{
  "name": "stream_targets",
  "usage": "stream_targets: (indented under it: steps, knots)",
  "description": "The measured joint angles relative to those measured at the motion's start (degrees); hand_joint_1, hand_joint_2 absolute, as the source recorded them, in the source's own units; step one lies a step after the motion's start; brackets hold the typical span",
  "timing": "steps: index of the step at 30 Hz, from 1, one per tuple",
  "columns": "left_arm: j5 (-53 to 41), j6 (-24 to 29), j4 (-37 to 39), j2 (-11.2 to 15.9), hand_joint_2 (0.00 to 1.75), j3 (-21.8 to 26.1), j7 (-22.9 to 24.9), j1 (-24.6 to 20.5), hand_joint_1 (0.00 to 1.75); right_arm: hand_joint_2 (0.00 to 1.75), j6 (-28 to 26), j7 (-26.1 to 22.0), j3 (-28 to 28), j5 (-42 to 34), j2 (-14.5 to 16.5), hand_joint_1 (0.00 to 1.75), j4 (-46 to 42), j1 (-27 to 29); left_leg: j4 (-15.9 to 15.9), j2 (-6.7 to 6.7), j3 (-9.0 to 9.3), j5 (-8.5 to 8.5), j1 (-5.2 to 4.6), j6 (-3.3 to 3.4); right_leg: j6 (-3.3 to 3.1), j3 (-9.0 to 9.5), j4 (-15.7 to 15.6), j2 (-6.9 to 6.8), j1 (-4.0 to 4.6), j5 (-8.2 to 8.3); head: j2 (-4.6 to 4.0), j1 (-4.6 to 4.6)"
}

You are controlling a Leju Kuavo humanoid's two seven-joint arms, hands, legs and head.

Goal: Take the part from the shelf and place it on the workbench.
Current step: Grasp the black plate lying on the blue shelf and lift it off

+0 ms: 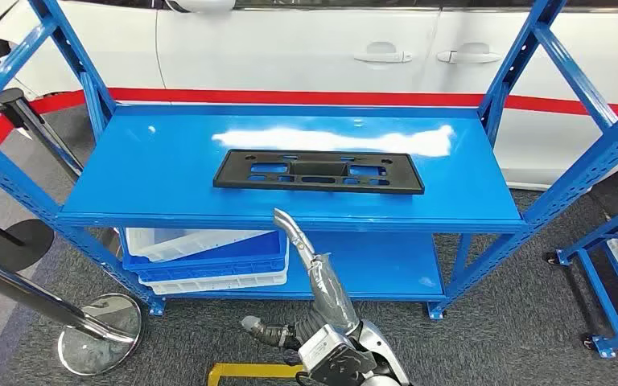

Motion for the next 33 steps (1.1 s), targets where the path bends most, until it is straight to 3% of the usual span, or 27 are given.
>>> stream_targets:
  steps: [3, 6, 8, 10, 12, 13, 14, 16, 17, 19, 22, 24, 26, 27, 28, 29, 31, 33]
  knots:
    - [-0.5, 0.0, 0.0, 0.0, 0.00, -0.3, 0.3, -0.2, 0.00, 1.75, -0.5, 0.7, 0.1, 1.7, -0.2, 0.00, 0.2, 0.2, 0.6, -0.03, 0.30, -1.14, 0.02, -0.81, -0.93, -0.12, -2.1, -0.03, 0.57, 2.77, 0.00, -0.12]
    - [-1.2, -0.2, 0.0, 0.0, 0.00, -0.8, 0.9, -0.5, 0.00, 1.75, -1.1, 2.1, 0.3, 4.8, -0.3, 0.00, 0.3, 0.0, 1.5, 0.09, 0.29, -1.36, 0.31, -1.75, -2.43, 0.53, -2.5, 0.13, 0.98, 2.63, 0.00, -0.13]
    - [-1.4, -0.8, 0.0, -0.1, 0.00, -1.2, 1.0, -0.7, 0.00, 1.75, -1.2, 3.1, 0.8, 7.2, -0.3, 0.00, 0.5, -0.4, 6.2, 0.14, -2.38, -1.70, 0.49, -2.26, -3.16, 1.42, -3.0, 0.09, 0.86, 2.24, 0.00, -0.22]
    - [-1.4, -1.9, 0.0, -0.1, 0.00, -1.4, 0.9, -0.8, 0.00, 1.75, -0.4, 3.5, 1.5, 7.8, -0.2, 0.00, 0.8, -0.8, 13.2, 0.16, -7.17, -4.05, 0.61, -2.78, -3.66, 2.03, -3.1, 0.01, 0.90, 1.67, 0.00, -0.27]
    - [-1.6, -3.1, 0.0, -0.1, 0.00, -1.4, 0.8, -0.7, 0.00, 1.75, 2.5, 2.6, 2.1, 3.6, -0.1, 0.00, 1.4, -1.1, 16.7, 0.16, -10.76, -5.80, 0.66, -3.07, -3.81, 2.61, -3.0, 0.08, 1.01, 1.04, 0.00, -0.25]
    - [-1.9, -3.6, 0.0, -0.1, 0.00, -1.5, 0.8, -0.6, 0.00, 1.75, 4.4, 1.8, 2.4, 0.7, 0.0, 0.00, 1.8, -1.3, 15.8, 0.16, -11.29, -4.87, 0.66, -3.06, -3.81, 2.94, -2.9, 0.15, 1.06, 0.72, 0.00, -0.26]
    - [-2.2, -4.1, 0.0, -0.1, 0.00, -1.6, 0.9, -0.7, 0.00, 1.75, 6.1, 1.1, 2.6, -1.9, 0.3, 0.00, 2.3, -1.7, 13.2, 0.16, -10.92, -2.63, 0.65, -2.93, -3.77, 3.28, -2.8, 0.22, 1.09, 0.40, 0.00, -0.26]
    - [-2.5, -4.6, 0.0, 0.0, 0.00, -1.8, 1.1, -0.8, 0.00, 1.75, 8.0, 0.3, 3.2, -4.5, 0.9, 0.00, 3.4, -2.7, 6.0, 0.19, -8.97, 2.22, 0.43, -2.35, -3.55, 3.85, -2.5, 0.30, 1.18, -0.11, 0.00, -0.22]
    - [-2.7, -4.8, 0.0, 0.0, 0.00, -2.0, 1.2, -1.0, 0.00, 1.75, 8.5, 0.0, 3.4, -5.1, 1.3, 0.00, 4.0, -3.1, 3.5, 0.17, -8.30, 3.14, 0.23, -2.00, -3.32, 3.95, -2.5, 0.30, 1.20, -0.28, 0.00, -0.21]
    - [-3.1, -5.2, 0.0, 0.0, 0.00, -2.2, 1.5, -1.0, 0.00, 1.75, 9.5, -0.5, 3.8, -5.9, 1.8, 0.00, 5.1, -3.8, 2.1, 0.12, -7.96, 3.38, -0.15, -1.37, -2.69, 4.01, -2.5, 0.25, 1.20, -0.50, 0.00, -0.17]
    - [-3.8, -5.6, 0.0, -0.1, 0.00, -2.6, 1.6, -0.9, 0.00, 1.75, 10.9, -0.8, 4.7, -5.5, 2.6, 0.00, 7.0, -5.4, 1.2, 0.21, -7.35, 4.82, 0.21, -0.75, -1.74, 3.82, -1.7, 0.13, 1.18, -1.43, 0.00, -0.13]
    - [-4.2, -5.7, 0.0, -0.2, 0.00, -2.9, 1.6, -1.1, 0.00, 1.75, 11.2, -0.7, 5.8, -3.9, 3.5, 0.00, 9.1, -6.9, 0.7, 0.35, -7.07, 5.20, 0.47, -0.55, -1.26, 1.95, 2.6, 0.04, 1.09, -4.16, 0.00, -0.03]
    - [-4.4, -5.8, 0.0, -0.3, 0.00, -3.3, 1.7, -1.2, 0.00, 1.75, 10.4, 0.3, 7.0, -0.1, 4.6, 0.00, 11.7, -8.1, 0.7, 0.34, -7.06, 5.18, 0.46, -0.39, -0.90, -1.04, 9.3, 0.02, 0.95, -7.29, 0.00, 0.07]
    - [-4.5, -5.9, 0.0, -0.3, 0.00, -3.4, 1.7, -1.2, 0.00, 1.75, 9.7, 1.4, 7.7, 2.9, 5.2, 0.00, 13.0, -8.7, 0.7, 0.32, -7.06, 5.13, 0.46, -0.36, -0.76, -2.01, 11.4, 0.02, 0.81, -7.72, 0.00, 0.08]
    - [-4.6, -6.0, 0.0, -0.3, 0.00, -3.5, 1.8, -1.2, 0.00, 1.75, 9.1, 2.9, 8.4, 6.7, 5.8, 0.00, 14.4, -9.4, 0.8, 0.28, -7.06, 5.06, 0.47, -0.38, -0.63, -2.13, 11.5, 0.00, 0.65, -7.08, 0.00, 0.08]
    - [-4.7, -6.1, 0.0, -0.4, 0.00, -3.6, 1.9, -1.1, 0.00, 1.75, 8.6, 4.8, 9.4, 10.9, 6.5, 0.00, 16.0, -10.4, 1.0, 0.23, -7.05, 4.94, 0.50, -0.48, -0.52, -1.31, 9.7, -0.02, 0.45, -5.50, 0.00, 0.09]
    - [-5.2, -6.5, 0.0, -0.5, 0.00, -3.8, 1.9, -1.2, 0.00, 1.75, 8.2, 8.5, 11.9, 19.1, 8.0, 0.00, 19.9, -13.2, 1.6, 0.18, -7.17, 4.51, 0.51, -0.91, -0.44, 1.72, 3.1, -0.06, 0.19, -2.30, 0.00, 0.09]
    - [-5.8, -6.9, 0.0, -0.7, 0.00, -4.1, 1.7, -1.4, 0.00, 1.75, 8.1, 10.8, 14.4, 24.9, 10.1, 0.00, 24.8, -15.5, 2.3, 0.15, -7.53, 4.15, 0.39, -1.53, -0.95, 3.58, -0.8, -0.03, 0.34, -1.44, 0.00, 0.04]
